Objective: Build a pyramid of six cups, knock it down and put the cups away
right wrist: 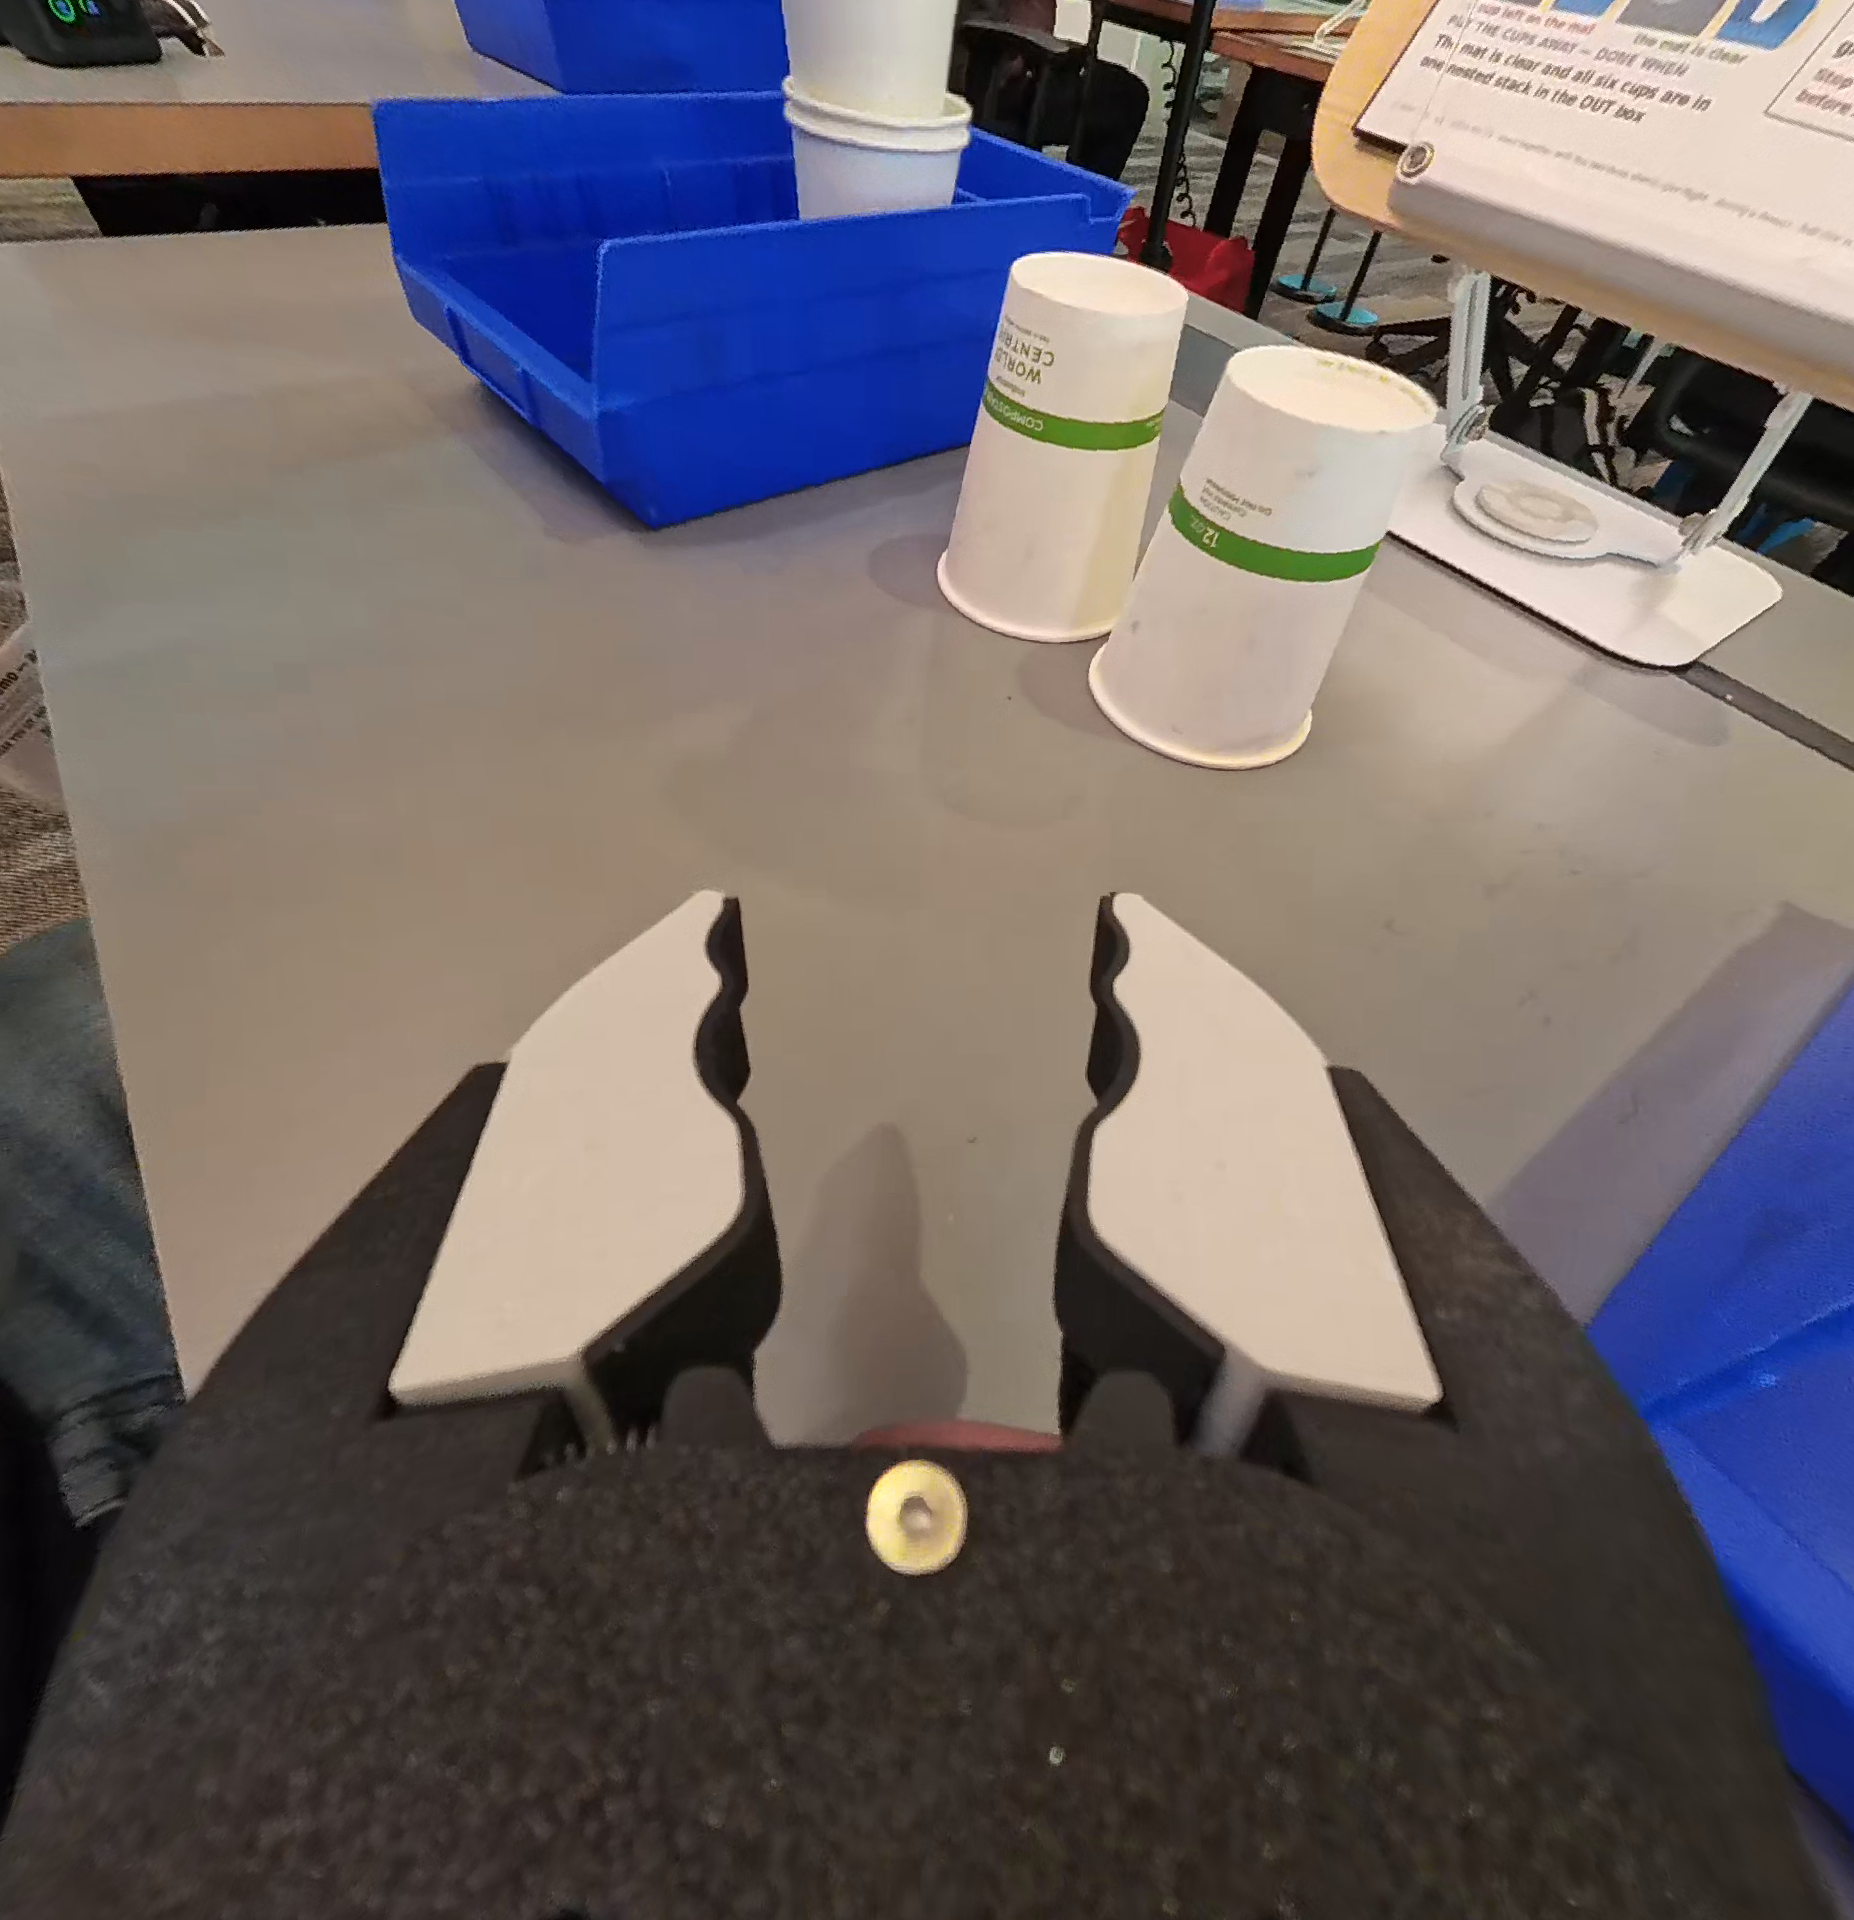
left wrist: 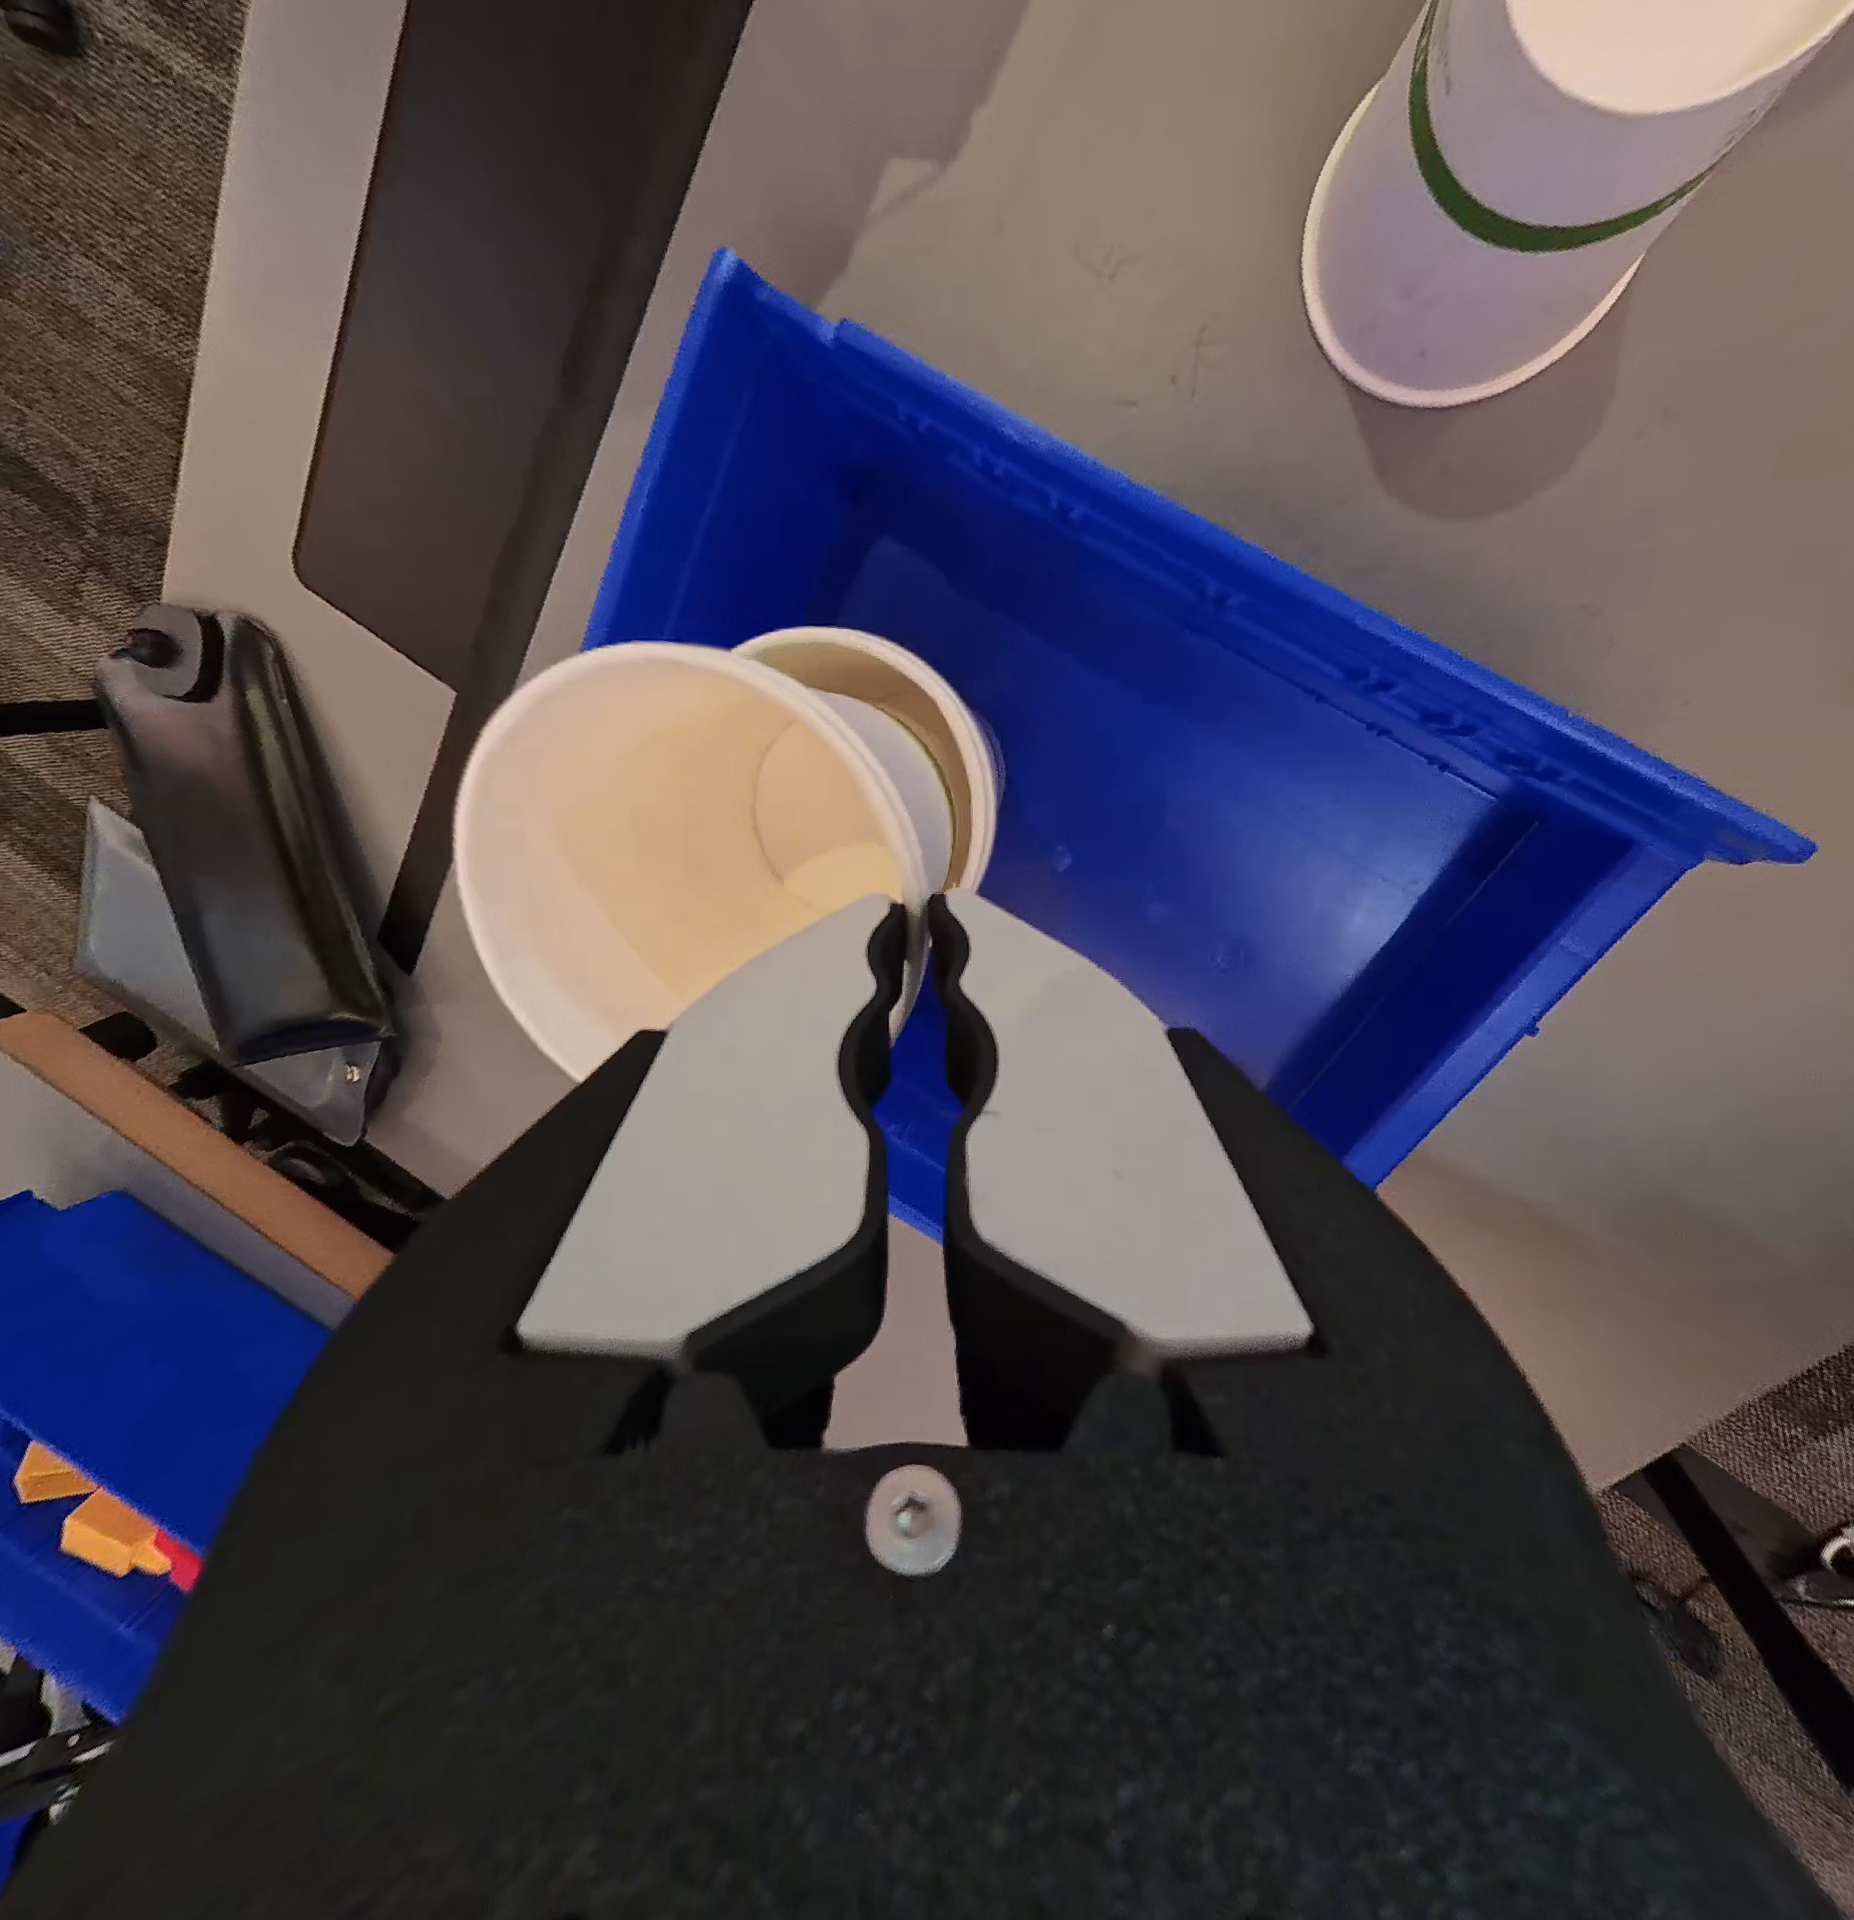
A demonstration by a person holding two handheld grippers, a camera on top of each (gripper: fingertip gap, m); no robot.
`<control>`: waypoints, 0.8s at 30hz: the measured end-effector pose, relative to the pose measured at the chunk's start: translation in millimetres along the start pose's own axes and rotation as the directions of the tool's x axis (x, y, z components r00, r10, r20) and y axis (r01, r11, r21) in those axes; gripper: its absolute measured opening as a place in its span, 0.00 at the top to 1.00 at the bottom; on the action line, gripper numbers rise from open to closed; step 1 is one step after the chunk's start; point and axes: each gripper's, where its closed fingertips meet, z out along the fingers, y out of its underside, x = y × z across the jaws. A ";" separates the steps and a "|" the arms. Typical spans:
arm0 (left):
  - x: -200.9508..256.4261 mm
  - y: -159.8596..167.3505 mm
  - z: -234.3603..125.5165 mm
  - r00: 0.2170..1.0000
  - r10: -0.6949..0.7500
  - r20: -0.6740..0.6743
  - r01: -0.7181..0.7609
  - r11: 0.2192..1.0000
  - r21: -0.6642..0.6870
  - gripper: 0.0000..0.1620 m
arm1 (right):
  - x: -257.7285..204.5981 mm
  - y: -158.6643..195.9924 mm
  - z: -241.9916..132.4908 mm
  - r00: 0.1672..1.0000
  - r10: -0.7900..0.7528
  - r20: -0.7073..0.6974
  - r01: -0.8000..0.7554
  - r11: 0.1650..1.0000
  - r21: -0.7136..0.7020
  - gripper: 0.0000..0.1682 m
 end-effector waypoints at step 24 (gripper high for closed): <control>-4.6 -19.8 -6.0 0.905 -0.284 -0.316 0.318 0.946 0.062 0.98 | -5.7 0.0 0.6 1.000 -0.005 0.027 0.005 1.000 -0.007 0.63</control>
